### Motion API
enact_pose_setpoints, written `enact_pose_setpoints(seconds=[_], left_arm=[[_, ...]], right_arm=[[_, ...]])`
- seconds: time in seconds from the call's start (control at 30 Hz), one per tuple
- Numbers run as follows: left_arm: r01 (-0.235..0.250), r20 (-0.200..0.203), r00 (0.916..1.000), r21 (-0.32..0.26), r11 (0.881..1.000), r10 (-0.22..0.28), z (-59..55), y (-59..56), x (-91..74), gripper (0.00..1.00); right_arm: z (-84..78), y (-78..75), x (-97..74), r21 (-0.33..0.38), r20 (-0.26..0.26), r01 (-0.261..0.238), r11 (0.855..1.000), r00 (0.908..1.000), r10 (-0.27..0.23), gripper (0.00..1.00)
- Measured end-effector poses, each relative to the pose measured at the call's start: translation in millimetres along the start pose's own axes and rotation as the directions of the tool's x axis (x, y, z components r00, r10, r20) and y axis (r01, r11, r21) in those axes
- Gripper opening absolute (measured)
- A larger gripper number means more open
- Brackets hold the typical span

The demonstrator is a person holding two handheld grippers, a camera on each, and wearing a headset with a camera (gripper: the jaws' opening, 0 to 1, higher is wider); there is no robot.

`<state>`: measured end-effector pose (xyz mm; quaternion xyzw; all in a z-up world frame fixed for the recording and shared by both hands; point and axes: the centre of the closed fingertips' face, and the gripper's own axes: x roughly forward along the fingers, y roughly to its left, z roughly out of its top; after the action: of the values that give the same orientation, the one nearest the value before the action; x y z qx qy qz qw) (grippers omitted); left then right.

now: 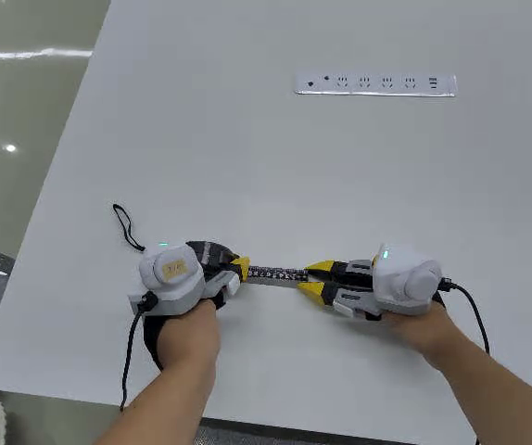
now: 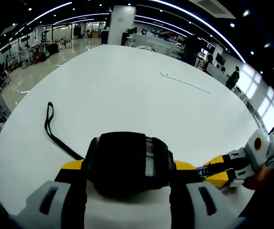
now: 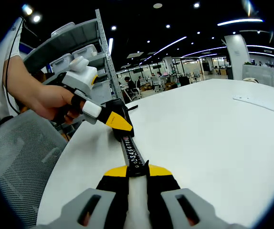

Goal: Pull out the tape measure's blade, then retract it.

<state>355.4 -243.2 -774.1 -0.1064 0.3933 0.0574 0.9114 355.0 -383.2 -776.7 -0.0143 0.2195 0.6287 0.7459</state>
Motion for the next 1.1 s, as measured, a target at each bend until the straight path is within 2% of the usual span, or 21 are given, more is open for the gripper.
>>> enact_pose_setpoints(seconds=[1.1], left_arm=[[-0.001, -0.007, 1.0000, -0.006, 1.000, 0.001, -0.3, 0.2, -0.5, 0.69]], right_arm=[[9.3, 8.9, 30.3, -0.022, -0.007, -0.031, 0.999, 0.9995, 0.031, 0.12]])
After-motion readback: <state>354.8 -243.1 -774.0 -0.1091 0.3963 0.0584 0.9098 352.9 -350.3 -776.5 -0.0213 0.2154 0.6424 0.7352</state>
